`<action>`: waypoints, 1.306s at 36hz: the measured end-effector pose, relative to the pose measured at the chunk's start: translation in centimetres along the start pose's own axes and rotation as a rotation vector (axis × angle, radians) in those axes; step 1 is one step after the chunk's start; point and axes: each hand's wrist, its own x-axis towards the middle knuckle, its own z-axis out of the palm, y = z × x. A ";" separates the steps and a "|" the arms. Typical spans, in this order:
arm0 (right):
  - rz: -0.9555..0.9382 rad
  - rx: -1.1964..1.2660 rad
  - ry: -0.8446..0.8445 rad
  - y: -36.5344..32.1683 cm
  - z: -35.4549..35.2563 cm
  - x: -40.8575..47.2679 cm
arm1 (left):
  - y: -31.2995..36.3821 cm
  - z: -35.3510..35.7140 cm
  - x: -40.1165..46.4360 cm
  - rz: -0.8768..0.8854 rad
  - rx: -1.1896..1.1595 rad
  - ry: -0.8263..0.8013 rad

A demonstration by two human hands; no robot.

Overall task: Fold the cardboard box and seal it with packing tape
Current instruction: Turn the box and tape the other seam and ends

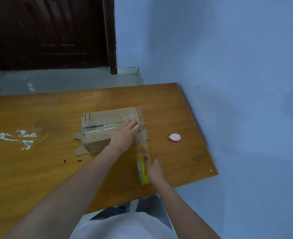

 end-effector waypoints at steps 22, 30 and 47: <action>0.226 0.053 -0.008 -0.9 -1.3 3.0 | 1.7 1.0 -3.9 -0.177 0.221 -0.366; 0.009 -0.472 0.399 -1.4 -8.6 10.1 | 1.7 0.9 -4.0 -0.189 0.179 -0.378; -0.353 -0.675 0.129 -0.4 -10.9 10.0 | 1.6 0.8 -3.9 -0.189 0.205 -0.399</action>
